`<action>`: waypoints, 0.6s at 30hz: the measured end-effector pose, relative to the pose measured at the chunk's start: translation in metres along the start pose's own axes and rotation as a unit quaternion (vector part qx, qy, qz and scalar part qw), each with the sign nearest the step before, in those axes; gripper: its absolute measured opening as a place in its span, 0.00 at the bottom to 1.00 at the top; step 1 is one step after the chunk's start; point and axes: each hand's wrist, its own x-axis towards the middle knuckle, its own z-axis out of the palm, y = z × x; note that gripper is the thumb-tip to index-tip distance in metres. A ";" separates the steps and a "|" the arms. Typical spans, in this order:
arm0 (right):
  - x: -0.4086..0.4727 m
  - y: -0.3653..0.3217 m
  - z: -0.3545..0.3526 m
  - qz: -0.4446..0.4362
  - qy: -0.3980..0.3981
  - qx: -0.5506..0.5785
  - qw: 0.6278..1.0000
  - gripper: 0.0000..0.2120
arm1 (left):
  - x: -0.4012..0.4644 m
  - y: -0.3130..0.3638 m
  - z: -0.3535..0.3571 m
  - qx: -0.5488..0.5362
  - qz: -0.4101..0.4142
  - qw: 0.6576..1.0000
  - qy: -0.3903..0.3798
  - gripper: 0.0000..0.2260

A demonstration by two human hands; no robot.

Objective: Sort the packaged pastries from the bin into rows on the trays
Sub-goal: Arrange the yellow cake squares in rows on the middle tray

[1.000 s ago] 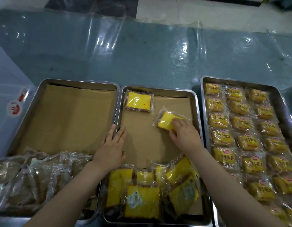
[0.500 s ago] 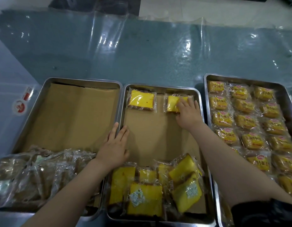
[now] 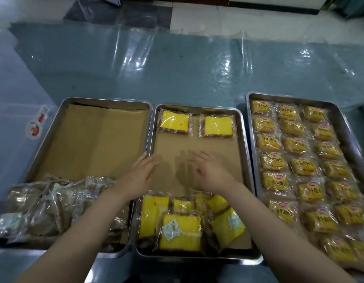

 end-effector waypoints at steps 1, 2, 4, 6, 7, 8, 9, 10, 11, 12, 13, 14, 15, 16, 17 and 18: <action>-0.004 -0.009 0.006 -0.006 -0.016 0.031 0.999 0.23 | -0.003 0.000 -0.001 -0.005 -0.006 1.000 0.003 0.24; -0.008 -0.018 0.012 -0.007 -0.034 0.056 0.998 0.22 | -0.006 0.000 -0.001 -0.014 -0.015 1.000 0.006 0.24; -0.013 -0.037 0.023 -0.003 -0.072 0.089 0.993 0.20 | -0.014 0.001 -0.003 -0.032 -0.025 0.999 0.014 0.24; -0.016 -0.054 0.034 -0.005 -0.106 0.115 0.988 0.19 | -0.021 0.002 -0.003 -0.038 -0.029 0.999 0.014 0.23; -0.017 -0.060 0.039 -0.010 -0.121 0.126 0.985 0.19 | -0.024 0.002 -0.003 -0.038 -0.031 0.999 0.013 0.23; -0.017 -0.065 0.044 -0.016 -0.133 0.129 0.983 0.20 | -0.026 0.000 -0.003 -0.036 -0.034 0.999 0.013 0.23; -0.017 -0.069 0.048 -0.021 -0.138 0.121 0.983 0.21 | -0.029 -0.002 -0.003 -0.035 -0.035 0.999 0.012 0.23; -0.017 -0.072 0.051 -0.024 -0.137 0.106 0.985 0.22 | -0.032 -0.003 -0.003 -0.036 -0.037 0.999 0.010 0.23; -0.016 -0.074 0.054 -0.022 -0.132 0.090 0.987 0.23 | -0.035 -0.005 -0.003 -0.038 -0.037 0.999 0.010 0.23; -0.015 -0.075 0.057 -0.016 -0.128 0.079 0.988 0.23 | -0.038 -0.007 -0.002 -0.040 -0.036 0.999 0.010 0.23; -0.013 -0.076 0.058 -0.007 -0.127 0.074 0.989 0.23 | -0.041 -0.009 -0.002 -0.039 -0.036 0.999 0.009 0.23; -0.011 -0.078 0.060 0.002 -0.125 0.070 0.990 0.23 | -0.044 -0.010 -0.001 -0.034 -0.037 0.999 0.008 0.23; -0.010 -0.079 0.060 0.007 -0.123 0.066 0.990 0.22 | -0.047 -0.010 0.000 -0.027 -0.038 0.999 0.006 0.23; -0.008 -0.080 0.060 0.008 -0.120 0.063 0.991 0.20 | -0.049 -0.009 0.000 -0.022 -0.038 0.999 0.005 0.23; -0.007 -0.082 0.060 0.009 -0.118 0.064 0.991 0.19 | -0.051 -0.008 0.001 -0.020 -0.038 0.999 0.005 0.23; -0.005 -0.082 0.059 0.011 -0.114 0.069 0.991 0.17 | -0.052 -0.007 0.002 -0.022 -0.036 0.999 0.004 0.23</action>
